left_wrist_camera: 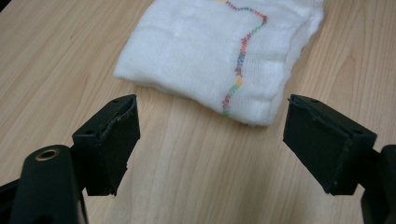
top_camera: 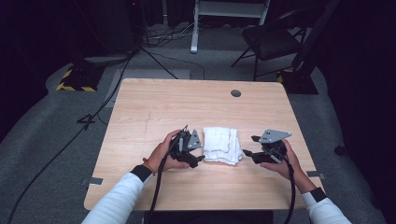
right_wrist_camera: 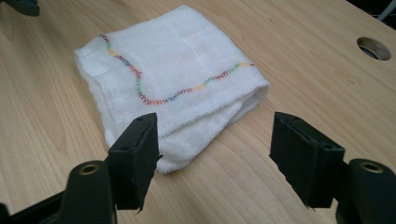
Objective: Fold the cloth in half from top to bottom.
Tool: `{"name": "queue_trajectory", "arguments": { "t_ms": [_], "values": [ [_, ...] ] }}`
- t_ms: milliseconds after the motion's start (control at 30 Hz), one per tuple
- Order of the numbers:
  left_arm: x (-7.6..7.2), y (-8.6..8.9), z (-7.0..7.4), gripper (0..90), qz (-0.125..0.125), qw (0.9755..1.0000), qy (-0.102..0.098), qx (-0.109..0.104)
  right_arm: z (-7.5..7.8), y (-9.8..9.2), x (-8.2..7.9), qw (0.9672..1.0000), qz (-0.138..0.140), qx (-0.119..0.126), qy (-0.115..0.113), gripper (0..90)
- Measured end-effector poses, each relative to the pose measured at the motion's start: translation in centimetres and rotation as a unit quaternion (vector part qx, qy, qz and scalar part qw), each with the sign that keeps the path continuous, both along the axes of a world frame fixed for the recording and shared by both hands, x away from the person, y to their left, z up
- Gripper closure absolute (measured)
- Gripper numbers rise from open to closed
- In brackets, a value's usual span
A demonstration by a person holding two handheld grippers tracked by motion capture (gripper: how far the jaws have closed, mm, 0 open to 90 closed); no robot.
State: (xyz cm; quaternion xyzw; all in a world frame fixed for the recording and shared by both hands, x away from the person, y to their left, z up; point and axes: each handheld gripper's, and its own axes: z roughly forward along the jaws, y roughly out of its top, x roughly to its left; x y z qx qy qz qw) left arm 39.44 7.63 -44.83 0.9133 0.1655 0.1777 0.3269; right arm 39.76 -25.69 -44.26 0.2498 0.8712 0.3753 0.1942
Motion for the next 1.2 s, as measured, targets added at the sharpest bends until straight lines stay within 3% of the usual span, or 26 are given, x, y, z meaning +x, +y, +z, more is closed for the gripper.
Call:
{"name": "queue_trajectory", "arguments": {
  "t_ms": [633, 1200],
  "values": [
    [-1.8, 4.1, -0.9, 19.9, 0.042, 0.9989, 0.009, 0.020, -0.6, -2.6, -1.6, 0.9987, -0.024, -0.045, -0.007, 31.2],
    [-3.9, 7.4, -1.7, 19.2, 0.076, 0.9968, -0.001, 0.027, -1.8, -7.3, -3.3, 0.9956, -0.080, -0.050, -0.002, 29.5]
  ]
}}
